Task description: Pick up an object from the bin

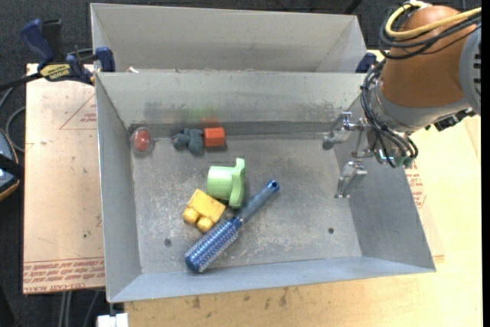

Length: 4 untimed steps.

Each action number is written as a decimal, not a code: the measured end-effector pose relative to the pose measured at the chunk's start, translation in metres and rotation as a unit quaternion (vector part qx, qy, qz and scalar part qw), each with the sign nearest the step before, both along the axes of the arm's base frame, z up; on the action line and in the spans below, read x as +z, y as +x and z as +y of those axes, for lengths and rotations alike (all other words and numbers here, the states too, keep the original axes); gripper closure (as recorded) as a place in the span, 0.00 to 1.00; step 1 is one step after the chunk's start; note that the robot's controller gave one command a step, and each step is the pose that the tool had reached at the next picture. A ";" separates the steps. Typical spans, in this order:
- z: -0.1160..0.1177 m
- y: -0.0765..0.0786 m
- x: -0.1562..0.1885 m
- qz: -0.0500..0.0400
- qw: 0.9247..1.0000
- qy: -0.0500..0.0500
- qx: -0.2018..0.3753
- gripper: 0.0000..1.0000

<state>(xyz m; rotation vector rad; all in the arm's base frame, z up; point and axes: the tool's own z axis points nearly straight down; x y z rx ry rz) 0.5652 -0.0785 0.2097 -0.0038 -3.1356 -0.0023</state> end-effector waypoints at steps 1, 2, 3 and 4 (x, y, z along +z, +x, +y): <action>0.095 0.067 -0.101 -0.003 0.997 0.002 0.076 0.00; 0.156 0.051 -0.097 -0.003 0.995 0.002 0.097 0.00; 0.160 0.054 -0.134 -0.007 0.991 -0.001 0.132 0.00; 0.199 0.036 -0.085 -0.006 0.996 0.001 0.084 0.00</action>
Offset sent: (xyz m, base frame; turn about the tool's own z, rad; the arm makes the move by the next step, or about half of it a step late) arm 0.0668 0.0899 -0.0965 -0.1445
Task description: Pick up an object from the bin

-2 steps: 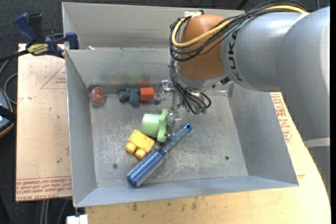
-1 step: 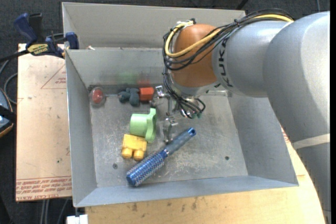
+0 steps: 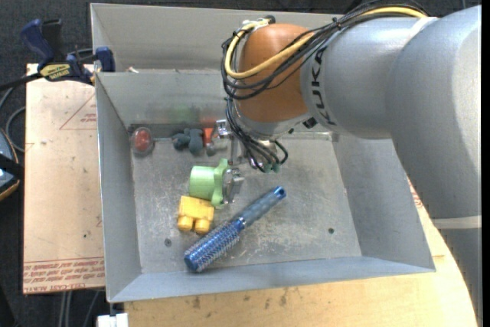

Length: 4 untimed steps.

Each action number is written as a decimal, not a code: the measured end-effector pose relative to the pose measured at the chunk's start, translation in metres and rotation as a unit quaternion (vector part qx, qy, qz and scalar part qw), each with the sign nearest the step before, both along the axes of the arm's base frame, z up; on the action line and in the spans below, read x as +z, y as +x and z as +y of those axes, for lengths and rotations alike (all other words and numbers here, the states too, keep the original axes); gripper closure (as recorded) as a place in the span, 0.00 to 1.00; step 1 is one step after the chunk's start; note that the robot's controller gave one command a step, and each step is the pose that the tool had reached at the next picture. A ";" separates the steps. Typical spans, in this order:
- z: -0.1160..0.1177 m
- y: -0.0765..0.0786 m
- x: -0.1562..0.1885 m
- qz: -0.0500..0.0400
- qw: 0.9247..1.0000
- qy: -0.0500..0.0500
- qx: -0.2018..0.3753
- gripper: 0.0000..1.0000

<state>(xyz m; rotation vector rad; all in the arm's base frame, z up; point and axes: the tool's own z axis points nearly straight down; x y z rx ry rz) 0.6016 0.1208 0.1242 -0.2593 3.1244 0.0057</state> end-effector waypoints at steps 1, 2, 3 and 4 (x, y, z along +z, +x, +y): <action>-0.001 0.001 -0.001 -0.001 1.000 0.000 -0.001 1.00; -0.001 0.001 0.000 -0.001 1.000 0.000 -0.001 0.00; -0.007 -0.071 -0.046 -0.005 0.999 0.001 -0.045 0.00; -0.006 -0.072 -0.044 -0.002 0.999 0.000 -0.044 1.00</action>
Offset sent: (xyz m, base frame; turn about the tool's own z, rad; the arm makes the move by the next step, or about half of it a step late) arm 0.0000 0.0000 0.0000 0.0000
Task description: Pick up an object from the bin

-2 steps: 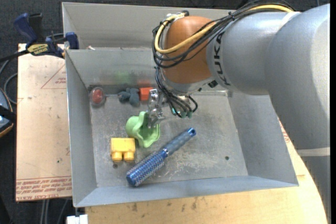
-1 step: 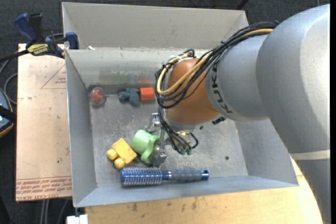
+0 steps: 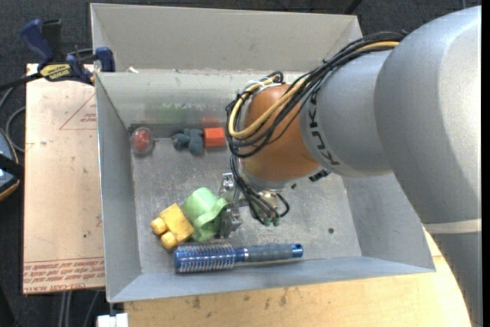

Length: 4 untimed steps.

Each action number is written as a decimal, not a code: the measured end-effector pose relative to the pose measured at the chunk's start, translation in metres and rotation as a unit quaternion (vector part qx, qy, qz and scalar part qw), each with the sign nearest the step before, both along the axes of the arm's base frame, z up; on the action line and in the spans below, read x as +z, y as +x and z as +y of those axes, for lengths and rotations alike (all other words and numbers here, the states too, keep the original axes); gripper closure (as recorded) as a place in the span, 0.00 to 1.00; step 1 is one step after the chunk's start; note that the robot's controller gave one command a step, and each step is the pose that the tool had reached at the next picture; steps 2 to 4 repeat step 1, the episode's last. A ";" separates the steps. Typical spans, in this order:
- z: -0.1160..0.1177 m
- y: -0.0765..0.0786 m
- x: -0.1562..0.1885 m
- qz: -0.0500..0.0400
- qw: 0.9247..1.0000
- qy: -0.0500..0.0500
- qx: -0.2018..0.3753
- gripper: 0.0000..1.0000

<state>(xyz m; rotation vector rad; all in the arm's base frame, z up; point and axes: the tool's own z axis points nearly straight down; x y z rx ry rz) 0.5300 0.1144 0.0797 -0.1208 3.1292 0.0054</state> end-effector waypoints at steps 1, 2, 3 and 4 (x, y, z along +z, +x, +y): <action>0.001 0.003 0.139 0.000 1.000 -0.001 0.012 1.00; 0.001 0.003 0.139 0.000 1.000 -0.001 0.012 1.00; 0.001 0.003 0.139 0.000 1.000 -0.001 0.012 1.00; 0.001 0.003 0.139 0.000 1.000 -0.001 0.012 1.00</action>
Offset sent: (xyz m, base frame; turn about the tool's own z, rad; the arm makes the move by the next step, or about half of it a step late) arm 0.0009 0.0001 0.1345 -0.0249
